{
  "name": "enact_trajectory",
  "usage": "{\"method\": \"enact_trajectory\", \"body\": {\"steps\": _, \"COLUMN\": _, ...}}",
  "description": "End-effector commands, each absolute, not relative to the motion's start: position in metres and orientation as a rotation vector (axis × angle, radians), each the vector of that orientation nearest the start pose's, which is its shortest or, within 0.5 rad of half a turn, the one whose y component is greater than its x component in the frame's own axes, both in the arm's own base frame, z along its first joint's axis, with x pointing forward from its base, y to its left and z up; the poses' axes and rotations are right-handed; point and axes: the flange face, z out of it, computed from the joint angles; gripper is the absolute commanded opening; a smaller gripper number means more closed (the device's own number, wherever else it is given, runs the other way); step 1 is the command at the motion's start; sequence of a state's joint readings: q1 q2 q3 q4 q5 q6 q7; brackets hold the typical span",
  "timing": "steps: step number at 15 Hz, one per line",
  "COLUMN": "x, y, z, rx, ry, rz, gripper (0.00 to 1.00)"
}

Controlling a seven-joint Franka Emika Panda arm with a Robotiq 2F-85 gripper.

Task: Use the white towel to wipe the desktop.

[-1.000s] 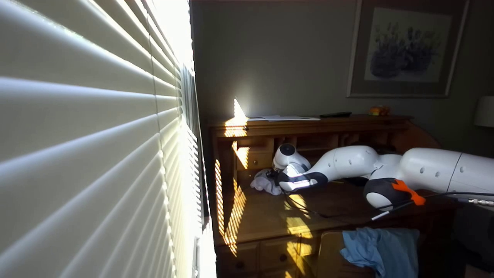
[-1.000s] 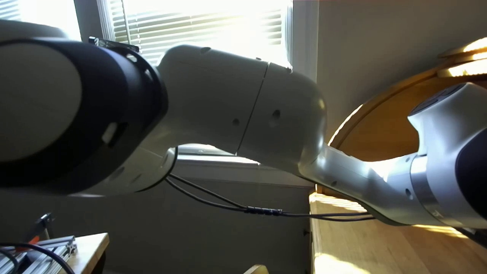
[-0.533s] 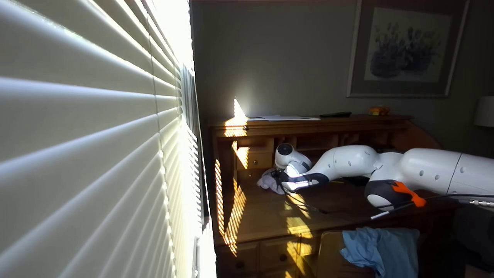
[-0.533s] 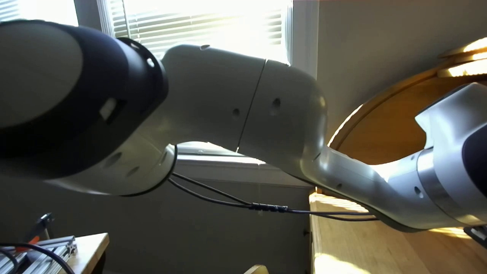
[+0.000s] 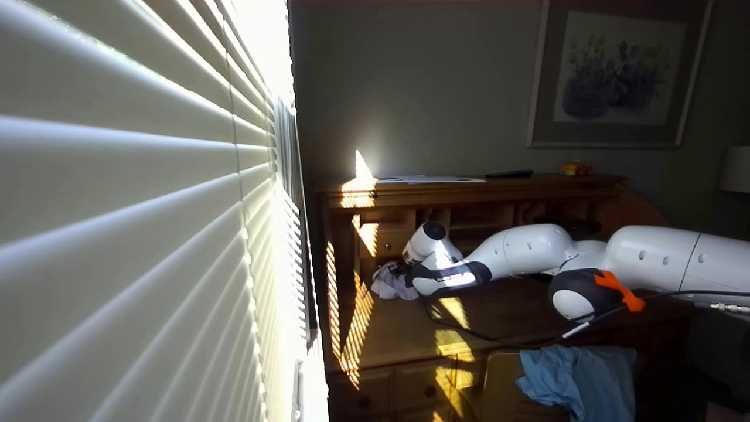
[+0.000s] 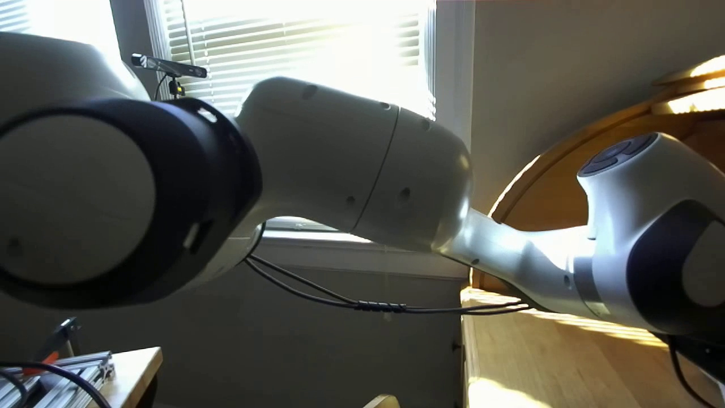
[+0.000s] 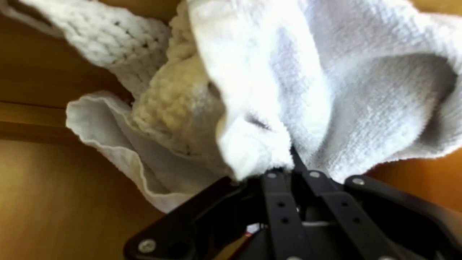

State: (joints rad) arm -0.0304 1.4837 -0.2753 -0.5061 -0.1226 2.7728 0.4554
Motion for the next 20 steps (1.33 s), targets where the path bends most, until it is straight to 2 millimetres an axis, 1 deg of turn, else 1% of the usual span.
{"method": "enact_trajectory", "body": {"steps": 1, "x": 0.842, "y": -0.052, "z": 0.183, "rx": -2.902, "ry": 0.233, "rz": -1.288, "gripper": 0.02}}
{"method": "enact_trajectory", "body": {"steps": 3, "x": 0.843, "y": -0.030, "z": 0.183, "rx": -2.864, "ry": 0.096, "rz": -1.213, "gripper": 0.02}}
{"method": "enact_trajectory", "body": {"steps": 4, "x": 0.843, "y": -0.023, "z": 0.184, "rx": -2.830, "ry": 0.043, "rz": -1.191, "gripper": 0.02}}
{"method": "enact_trajectory", "body": {"steps": 6, "x": 0.844, "y": -0.024, "z": 0.191, "rx": -2.779, "ry": -0.061, "rz": -1.183, "gripper": 0.02}}
{"method": "enact_trajectory", "body": {"steps": 7, "x": 0.845, "y": -0.027, "z": 0.197, "rx": -2.767, "ry": -0.117, "rz": -1.184, "gripper": 0.02}}
{"method": "enact_trajectory", "body": {"steps": 9, "x": 0.846, "y": -0.034, "z": 0.204, "rx": -2.774, "ry": -0.204, "rz": -1.162, "gripper": 0.02}}
{"method": "enact_trajectory", "body": {"steps": 12, "x": 0.846, "y": -0.040, "z": 0.203, "rx": -2.783, "ry": -0.280, "rz": -1.109, "gripper": 0.02}}
{"method": "enact_trajectory", "body": {"steps": 14, "x": 0.845, "y": -0.036, "z": 0.196, "rx": -2.790, "ry": -0.343, "rz": -1.025, "gripper": 0.02}}
{"method": "enact_trajectory", "body": {"steps": 15, "x": 0.844, "y": -0.034, "z": 0.193, "rx": -2.803, "ry": -0.367, "rz": -0.975, "gripper": 0.34}}
{"method": "enact_trajectory", "body": {"steps": 16, "x": 0.843, "y": -0.031, "z": 0.191, "rx": -2.814, "ry": -0.386, "rz": -0.929, "gripper": 0.36}}
{"method": "enact_trajectory", "body": {"steps": 18, "x": 0.843, "y": -0.023, "z": 0.196, "rx": -2.823, "ry": -0.447, "rz": -0.881, "gripper": 0.49}}
{"method": "enact_trajectory", "body": {"steps": 20, "x": 0.844, "y": -0.018, "z": 0.208, "rx": -2.839, "ry": -0.521, "rz": -0.843, "gripper": 0.61}}
